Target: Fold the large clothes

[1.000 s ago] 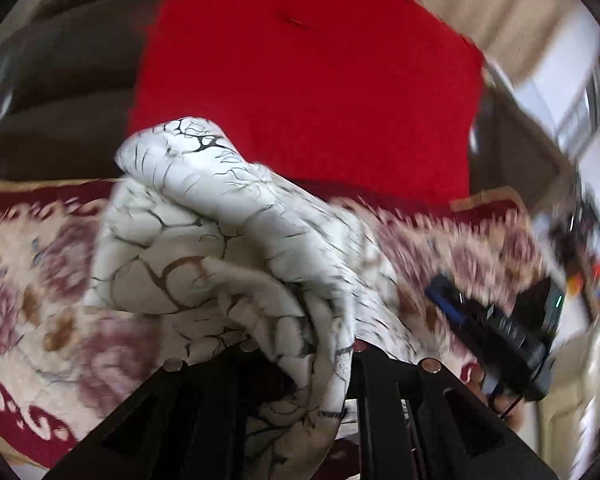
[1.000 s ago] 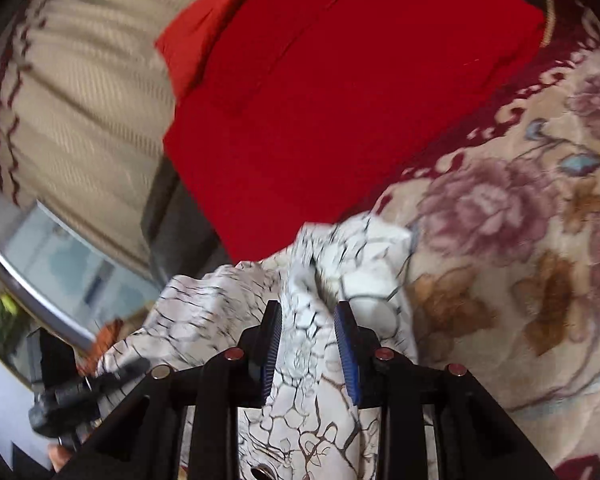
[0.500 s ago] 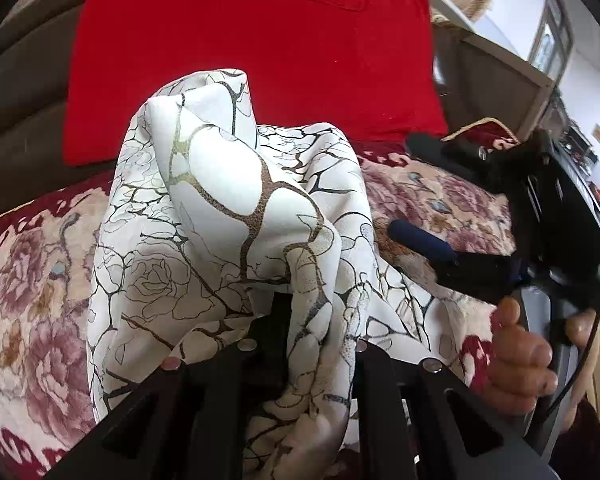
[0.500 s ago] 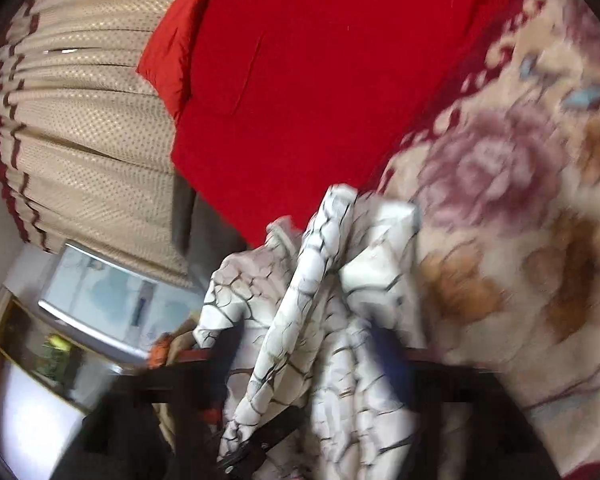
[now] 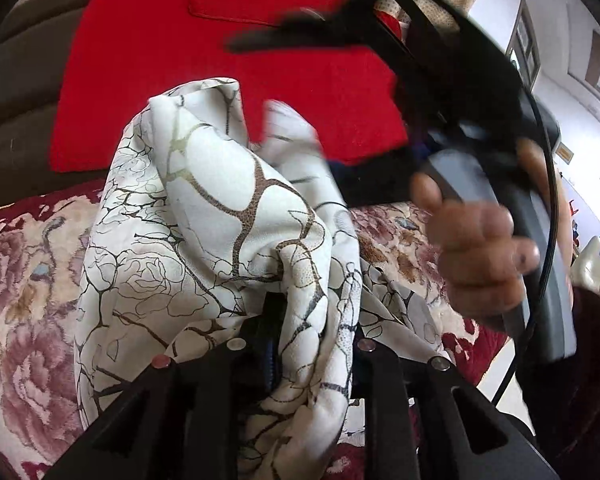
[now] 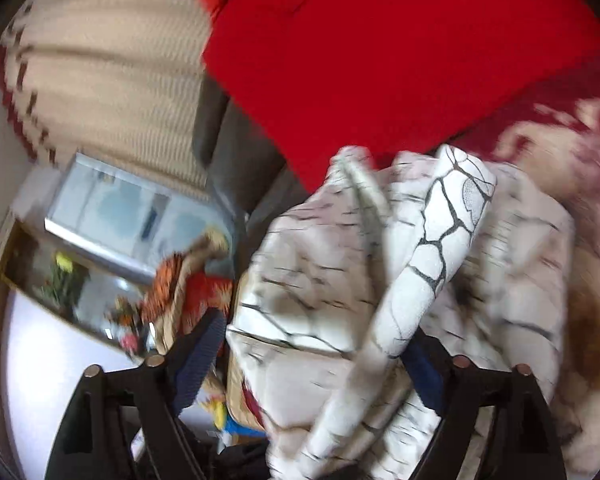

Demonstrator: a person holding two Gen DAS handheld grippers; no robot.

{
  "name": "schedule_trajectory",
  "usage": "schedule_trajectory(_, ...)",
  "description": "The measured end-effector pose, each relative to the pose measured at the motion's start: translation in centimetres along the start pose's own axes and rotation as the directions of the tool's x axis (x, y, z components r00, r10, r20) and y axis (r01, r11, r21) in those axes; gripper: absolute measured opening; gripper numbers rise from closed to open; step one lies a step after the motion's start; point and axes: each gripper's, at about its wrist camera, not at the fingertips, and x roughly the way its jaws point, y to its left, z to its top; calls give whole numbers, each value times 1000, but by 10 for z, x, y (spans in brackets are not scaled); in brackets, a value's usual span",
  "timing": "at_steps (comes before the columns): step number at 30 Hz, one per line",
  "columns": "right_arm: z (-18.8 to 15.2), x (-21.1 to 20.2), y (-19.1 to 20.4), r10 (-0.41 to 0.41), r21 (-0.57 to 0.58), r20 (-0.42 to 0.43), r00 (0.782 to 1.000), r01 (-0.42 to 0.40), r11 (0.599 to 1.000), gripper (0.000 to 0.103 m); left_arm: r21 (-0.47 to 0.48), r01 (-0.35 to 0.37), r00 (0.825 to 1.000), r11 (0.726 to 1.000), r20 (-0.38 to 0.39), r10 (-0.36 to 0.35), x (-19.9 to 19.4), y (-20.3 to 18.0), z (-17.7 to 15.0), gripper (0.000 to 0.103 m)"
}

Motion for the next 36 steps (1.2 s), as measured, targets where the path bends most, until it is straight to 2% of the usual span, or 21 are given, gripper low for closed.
schedule_trajectory(3, 7, 29, 22, -82, -89, -63, 995, 76, 993, 94, 8, 30, 1000, 1000, 8, -30, -4, 1, -1, 26)
schedule_trajectory(5, 5, 46, 26, -192, -144, -34, 981, 186, 972, 88, 9, 45, 999, 999, 7, -45, -8, 4, -1, 27)
schedule_trajectory(6, 4, 51, 22, -254, -149, -17, 967, 249, 957, 78, 6, 56, 998, 998, 10, -56, -14, 5, 0, 32)
schedule_trajectory(7, 4, 54, 12, -320, -139, -25, 947, 314, 939, 42, -8, 76, 997, 997, 14, -76, -23, 9, 0, 37)
schedule_trajectory(8, 3, 58, -5, -392, -102, -44, 919, 386, 917, 28, -22, 102, 995, 994, 11, -102, -32, 15, 1, 38)
schedule_trajectory(9, 1, 58, -24, -429, -51, -54, 902, 427, 903, 27, -40, 137, 991, 990, 11, -136, -43, 21, 2, 38)
schedule_trajectory(11, -7, 46, -60, -396, 46, -42, 917, 398, 916, 20, -73, 188, 982, 979, 34, -186, -72, 37, 2, 44)
schedule_trajectory(12, -12, 37, -75, -353, 88, -18, 936, 353, 932, 19, -81, 191, 981, 978, 53, -187, -84, 44, 1, 54)
schedule_trajectory(13, -16, 30, -86, -320, 121, 2, 947, 318, 940, 18, -91, 172, 983, 981, 85, -164, -100, 55, 0, 70)
schedule_trajectory(14, -19, 24, -95, -286, 157, 26, 958, 279, 947, 18, -117, 101, 989, 988, 120, -87, -116, 72, -1, 77)
schedule_trajectory(16, -23, 22, -100, -251, 173, 49, 967, 239, 955, 18, -182, 0, 992, 983, 122, 23, -125, 102, -3, 80)
schedule_trajectory(17, -23, 24, -100, -253, 166, 51, 966, 242, 956, 18, -236, -38, 994, 971, 93, 61, -121, 120, -3, 80)
schedule_trajectory(19, -24, 26, -101, -249, 159, 48, 967, 239, 958, 18, -330, -75, 996, 941, 14, 84, -101, 148, -5, 78)
schedule_trajectory(21, -25, 25, -100, -233, 167, 48, 971, 222, 961, 19, -419, -71, 997, 905, -56, 52, -69, 170, -11, 78)
schedule_trajectory(22, -25, 18, -102, -219, 177, 49, 975, 207, 962, 23, -443, -66, 996, 894, -76, 36, -54, 176, -14, 77)
schedule_trajectory(24, -22, 9, -101, -184, 211, 49, 982, 170, 963, 25, -462, -10, 991, 887, -124, -54, -24, 172, -21, 71)
schedule_trajectory(27, -23, -2, -97, -135, 248, 53, 989, 118, 962, 41, -486, 36, 992, 873, -87, -90, -14, 164, -23, 69)
schedule_trajectory(29, -24, -14, -88, -83, 260, 75, 994, 61, 964, 77, -495, 57, 990, 867, -83, -113, -13, 161, -23, 68)
schedule_trajectory(31, -24, -19, -76, -51, 245, 91, 995, 27, 969, 90, -482, 58, 990, 874, -88, -115, -12, 154, -21, 68)
schedule_trajectory(34, -31, -14, -55, -58, 183, 32, 998, 51, 982, 90, -475, 66, 987, 877, -98, -127, -5, 144, -21, 69)
schedule_trajectory(36, -39, -2, -47, -67, 136, -10, 998, 68, 988, 90, -458, 45, 989, 888, -103, -103, -7, 137, -21, 69)
